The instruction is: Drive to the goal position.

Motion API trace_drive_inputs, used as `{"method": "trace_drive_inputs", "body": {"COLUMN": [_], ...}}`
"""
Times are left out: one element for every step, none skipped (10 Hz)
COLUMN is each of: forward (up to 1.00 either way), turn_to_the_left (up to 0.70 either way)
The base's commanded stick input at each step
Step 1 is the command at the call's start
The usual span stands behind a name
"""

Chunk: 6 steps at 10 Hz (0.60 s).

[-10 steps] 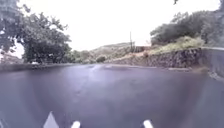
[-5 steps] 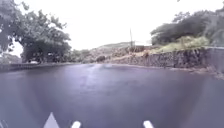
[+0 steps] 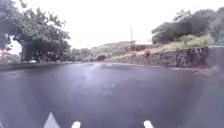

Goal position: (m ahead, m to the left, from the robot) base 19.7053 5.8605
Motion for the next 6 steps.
{"method": "trace_drive_inputs", "body": {"forward": [0.70, 0.70, 0.70, 0.70, 0.70, 0.70], "turn_to_the_left": [0.00, 0.00, 0.00, 0.00, 0.00, 0.00]}}
